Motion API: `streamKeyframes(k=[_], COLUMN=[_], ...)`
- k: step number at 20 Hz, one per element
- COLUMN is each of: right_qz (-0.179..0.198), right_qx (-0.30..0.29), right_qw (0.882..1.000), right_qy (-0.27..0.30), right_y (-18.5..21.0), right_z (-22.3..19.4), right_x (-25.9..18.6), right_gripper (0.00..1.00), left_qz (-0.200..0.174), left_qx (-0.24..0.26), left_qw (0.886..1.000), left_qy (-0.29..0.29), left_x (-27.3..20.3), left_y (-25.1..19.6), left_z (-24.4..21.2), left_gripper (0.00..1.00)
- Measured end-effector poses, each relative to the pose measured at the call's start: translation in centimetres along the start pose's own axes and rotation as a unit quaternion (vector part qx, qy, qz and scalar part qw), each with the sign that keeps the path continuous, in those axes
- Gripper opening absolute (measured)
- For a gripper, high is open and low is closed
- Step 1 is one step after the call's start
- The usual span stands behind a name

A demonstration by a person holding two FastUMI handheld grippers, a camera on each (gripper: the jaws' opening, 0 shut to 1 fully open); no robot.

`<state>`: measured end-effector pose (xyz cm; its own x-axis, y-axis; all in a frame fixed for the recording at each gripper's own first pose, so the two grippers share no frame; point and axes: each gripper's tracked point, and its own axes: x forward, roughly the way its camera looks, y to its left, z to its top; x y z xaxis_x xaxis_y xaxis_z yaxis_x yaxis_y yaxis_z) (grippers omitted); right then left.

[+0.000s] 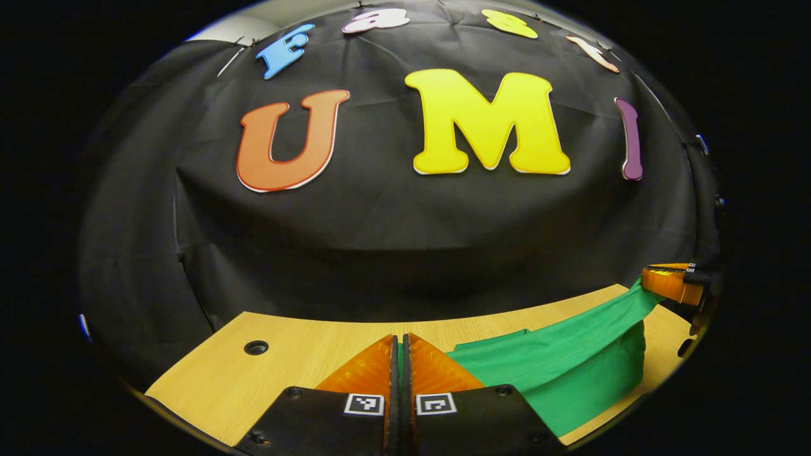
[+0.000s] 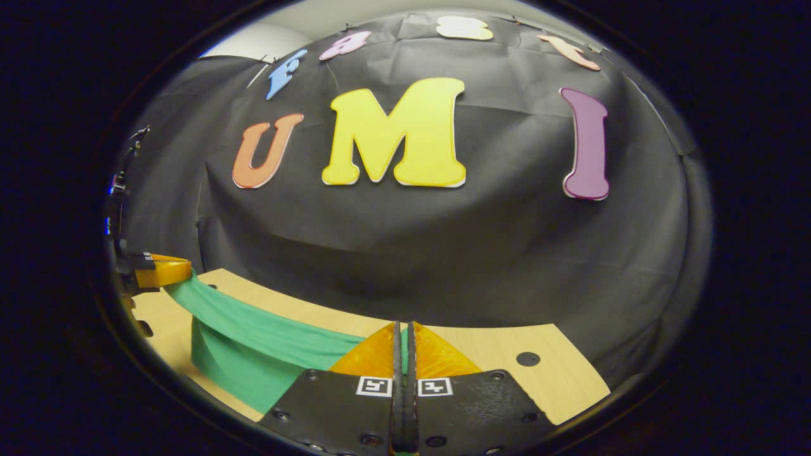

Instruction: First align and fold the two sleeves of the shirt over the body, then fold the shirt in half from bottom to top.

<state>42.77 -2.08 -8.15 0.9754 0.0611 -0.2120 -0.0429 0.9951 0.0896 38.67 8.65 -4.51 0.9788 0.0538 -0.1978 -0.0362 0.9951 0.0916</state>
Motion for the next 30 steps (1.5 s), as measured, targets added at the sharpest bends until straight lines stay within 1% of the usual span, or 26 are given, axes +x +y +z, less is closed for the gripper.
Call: streamKeyframes(k=[2,4,6,7,9,11,13,15,16,17,18,20,21,22,25,27,28,30], right_qz=[-0.014,-0.023,-0.031,-0.042,-0.057,-0.055,-0.057,-0.06,-0.063,-0.069,-0.081,-0.104,-0.11,-0.111,-0.105,-0.093,-0.087,-0.083], right_qx=[0.015,0.03,0.039,0.031,-0.005,-0.03,-0.028,-0.013,-0.014,-0.018,-0.022,-0.026,-0.025,-0.02,-0.022,-0.014,-0.004,0.007], right_qw=[1.0,0.999,0.999,0.998,0.998,0.998,0.997,0.998,0.997,0.997,0.996,0.994,0.993,0.993,0.994,0.995,0.996,0.996], right_qy=[0.015,0.016,0.021,0.022,0.02,0.028,0.034,0.035,0.033,0.031,0.03,0.03,0.032,0.032,0.034,0.037,0.034,0.022], right_y=[-0.4,-0.7,-1.0,-1.2,-1.3,-0.8,-1.0,-1.1,-1.2,-1.5,-2.0,-3.4,-3.6,-3.7,-3.5,-3.0,-2.8,-2.5], right_z=[-0.3,-0.2,-0.9,-1.4,-2.5,-3.4,-3.7,-3.8,-3.7,-3.7,-3.6,-3.8,-3.0,-2.8,-1.7,-0.5,0.4,2.2], right_x=[4.4,7.8,10.6,11.7,12.9,13.1,13.3,13.3,13.2,13.2,13.2,12.2,12.4,12.2,10.8,9.2,8.2,5.8], right_gripper=[0.0,0.0,0.0,0.02,0.0,0.0,0.0,0.0,0.0,0.0,0.03,0.63,0.94,0.95,0.95,0.95,0.96,0.95], left_qz=[-0.003,0.003,0.008,0.005,0.003,0.002,0.001,0.003,0.001,0.007,0.029,0.036,0.037,0.037,0.03,0.036,0.041,0.042], left_qx=[-0.017,-0.022,-0.01,0.005,0.022,0.021,0.009,0.002,-0.002,-0.003,0.004,0.019,0.015,0.003,-0.029,-0.031,-0.035,-0.038], left_qw=[1.0,1.0,1.0,1.0,1.0,1.0,1.0,1.0,1.0,1.0,1.0,0.999,0.999,0.999,0.999,0.999,0.998,0.998], left_qy=[0.001,-0.001,0.004,0.008,0.014,0.019,0.014,0.013,0.014,0.014,0.01,0.02,0.022,0.019,0.02,0.024,0.019,0.003], left_x=[3.6,6.6,9.6,10.8,12.3,12.7,12.8,12.6,12.6,12.7,12.5,12.0,11.9,11.6,10.0,8.2,7.0,4.3], left_y=[0.0,0.4,0.6,0.5,0.0,-0.3,-0.2,-0.1,-0.2,0.1,1.0,1.3,1.2,1.3,1.3,1.8,2.1,2.3], left_z=[0.3,0.4,-0.2,-0.6,-1.9,-2.7,-2.7,-2.6,-2.7,-2.8,-2.8,-2.9,-2.8,-2.6,-1.7,-1.0,-0.4,1.0], left_gripper=[0.06,0.05,0.06,0.05,0.06,0.05,0.06,0.05,0.05,0.06,0.24,1.0,1.0,1.0,1.0,1.0,1.0,1.0])
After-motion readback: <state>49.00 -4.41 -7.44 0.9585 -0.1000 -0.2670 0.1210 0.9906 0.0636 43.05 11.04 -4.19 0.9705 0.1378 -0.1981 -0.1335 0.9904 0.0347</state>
